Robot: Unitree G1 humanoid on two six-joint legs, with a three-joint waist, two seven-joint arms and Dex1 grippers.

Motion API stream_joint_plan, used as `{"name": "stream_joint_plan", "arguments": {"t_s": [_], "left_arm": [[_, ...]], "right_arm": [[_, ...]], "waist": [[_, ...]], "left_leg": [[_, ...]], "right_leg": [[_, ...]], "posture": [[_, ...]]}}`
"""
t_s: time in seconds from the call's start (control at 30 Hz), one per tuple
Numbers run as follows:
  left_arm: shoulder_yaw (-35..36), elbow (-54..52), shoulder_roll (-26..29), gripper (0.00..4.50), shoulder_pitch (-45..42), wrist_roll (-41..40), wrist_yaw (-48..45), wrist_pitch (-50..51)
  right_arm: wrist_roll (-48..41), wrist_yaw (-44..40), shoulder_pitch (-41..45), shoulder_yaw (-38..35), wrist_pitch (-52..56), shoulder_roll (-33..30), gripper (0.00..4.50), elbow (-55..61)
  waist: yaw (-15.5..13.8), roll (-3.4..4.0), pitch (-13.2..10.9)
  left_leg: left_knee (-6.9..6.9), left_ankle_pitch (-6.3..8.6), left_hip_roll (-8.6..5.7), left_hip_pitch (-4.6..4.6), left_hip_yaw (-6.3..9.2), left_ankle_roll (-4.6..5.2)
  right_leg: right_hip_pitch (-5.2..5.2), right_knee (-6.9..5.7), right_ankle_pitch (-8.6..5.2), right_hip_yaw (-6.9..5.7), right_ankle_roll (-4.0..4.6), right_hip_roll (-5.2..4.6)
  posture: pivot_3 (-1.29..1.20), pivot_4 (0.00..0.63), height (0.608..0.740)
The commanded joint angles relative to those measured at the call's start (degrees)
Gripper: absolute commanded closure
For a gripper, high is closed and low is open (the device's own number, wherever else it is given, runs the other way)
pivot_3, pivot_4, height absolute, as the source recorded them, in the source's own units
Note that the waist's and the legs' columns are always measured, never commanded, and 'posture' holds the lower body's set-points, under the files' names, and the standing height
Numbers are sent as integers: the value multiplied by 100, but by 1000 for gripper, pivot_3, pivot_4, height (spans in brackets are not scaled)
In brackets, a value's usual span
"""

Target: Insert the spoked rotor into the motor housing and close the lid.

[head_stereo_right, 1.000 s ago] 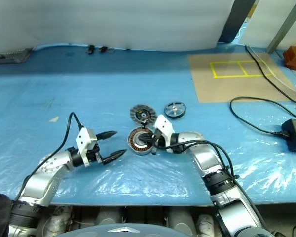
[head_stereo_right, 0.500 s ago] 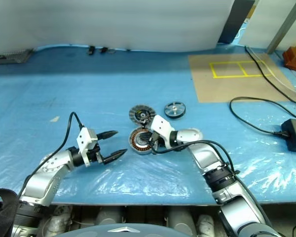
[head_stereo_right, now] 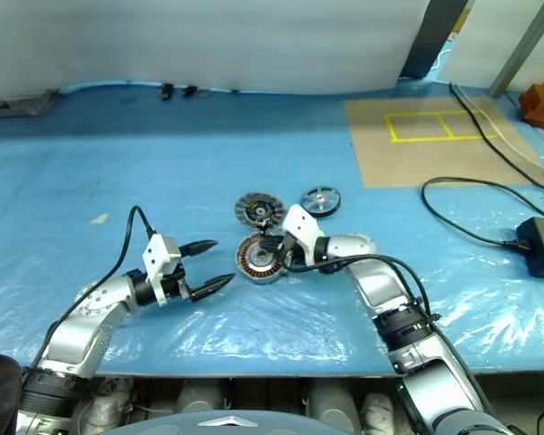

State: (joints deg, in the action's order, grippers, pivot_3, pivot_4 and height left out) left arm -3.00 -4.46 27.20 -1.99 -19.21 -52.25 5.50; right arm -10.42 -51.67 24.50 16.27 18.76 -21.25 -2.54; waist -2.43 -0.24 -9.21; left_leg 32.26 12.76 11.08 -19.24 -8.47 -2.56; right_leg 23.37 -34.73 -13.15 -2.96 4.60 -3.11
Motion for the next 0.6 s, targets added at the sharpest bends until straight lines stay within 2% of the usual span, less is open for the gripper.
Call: {"name": "stream_joint_plan", "arguments": {"t_s": [0.03,0.3,0.43,0.57,0.6], "left_arm": [[14,-62,18,0,-42,-16,-49,-81],[-39,67,-2,0,-188,-5,-152,-111],[-111,217,7,0,-285,65,-243,-174],[-127,298,-29,0,-390,63,-251,-200],[-125,316,-31,0,-400,66,-255,-209]], "right_arm": [[-341,-226,-149,-313,127,-288,4450,718],[-381,-538,-605,-553,666,-1410,4450,1485],[-44,-340,-152,-569,583,-1570,4450,810],[57,-333,678,-646,575,-1546,4450,7],[80,-358,831,-632,571,-1545,4266,-140]], "waist": [[-5,0,0],[-8,0,-2],[29,0,-2],[19,3,-4],[11,3,-3]], "left_leg": [[0,0,0,0,0,1],[0,3,-2,5,0,1],[1,2,-3,13,0,0],[1,-1,-6,11,0,1],[1,-2,-6,7,0,2]], "right_leg": [[0,0,0,0,0,0],[-4,2,-1,0,-2,0],[-4,0,-1,1,-4,1],[0,-4,0,1,-1,1],[1,-4,0,0,-1,1]], "posture": [[0,150,740],[0,150,740],[0,150,740],[0,150,740],[0,150,740]]}}
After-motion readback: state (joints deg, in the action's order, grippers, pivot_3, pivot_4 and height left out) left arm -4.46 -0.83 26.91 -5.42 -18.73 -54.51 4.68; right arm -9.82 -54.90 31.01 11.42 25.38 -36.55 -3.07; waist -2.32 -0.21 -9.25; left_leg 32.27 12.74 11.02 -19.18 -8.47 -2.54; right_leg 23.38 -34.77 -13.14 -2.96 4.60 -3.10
